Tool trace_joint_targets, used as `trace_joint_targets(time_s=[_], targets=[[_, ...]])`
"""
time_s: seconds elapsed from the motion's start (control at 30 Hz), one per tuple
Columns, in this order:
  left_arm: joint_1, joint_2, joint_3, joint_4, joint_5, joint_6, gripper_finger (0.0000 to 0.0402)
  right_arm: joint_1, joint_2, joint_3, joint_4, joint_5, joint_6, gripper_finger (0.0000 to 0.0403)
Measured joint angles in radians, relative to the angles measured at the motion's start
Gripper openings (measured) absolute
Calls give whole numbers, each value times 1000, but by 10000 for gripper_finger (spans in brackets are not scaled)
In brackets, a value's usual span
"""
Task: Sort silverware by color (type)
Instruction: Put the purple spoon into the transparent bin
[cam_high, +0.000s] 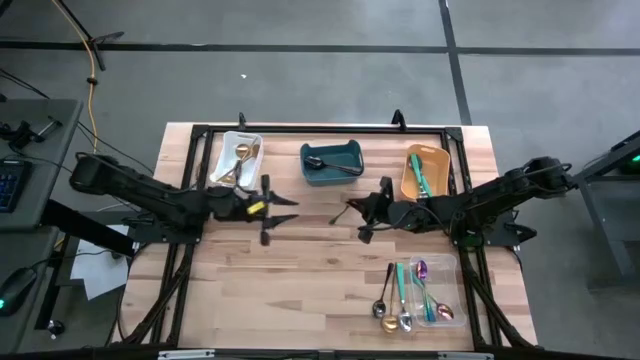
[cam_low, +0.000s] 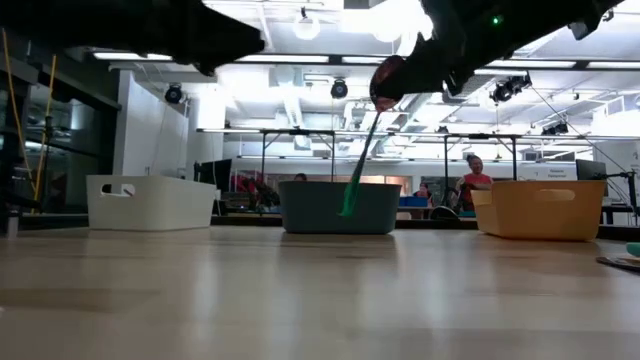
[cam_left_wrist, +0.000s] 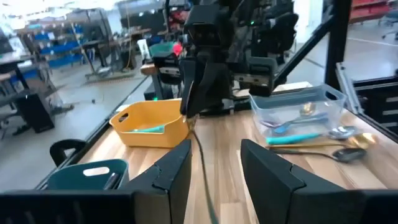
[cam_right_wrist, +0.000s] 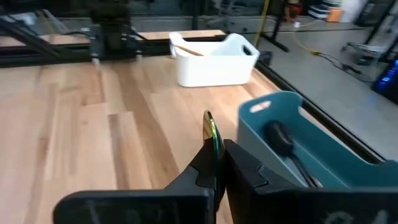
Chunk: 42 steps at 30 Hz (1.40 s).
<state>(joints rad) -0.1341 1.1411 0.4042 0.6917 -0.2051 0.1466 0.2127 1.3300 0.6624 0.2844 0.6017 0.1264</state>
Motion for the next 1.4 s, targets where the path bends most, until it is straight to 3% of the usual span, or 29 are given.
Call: trace_joint_targets(time_s=[0.2,1.4], targets=[[0,-68,-37,3,4,7,131,-1,1,0,19,-33,-15,4],[0,-59,-37,-14,23,14,131,-1,1,0,36,-106,-23,4]])
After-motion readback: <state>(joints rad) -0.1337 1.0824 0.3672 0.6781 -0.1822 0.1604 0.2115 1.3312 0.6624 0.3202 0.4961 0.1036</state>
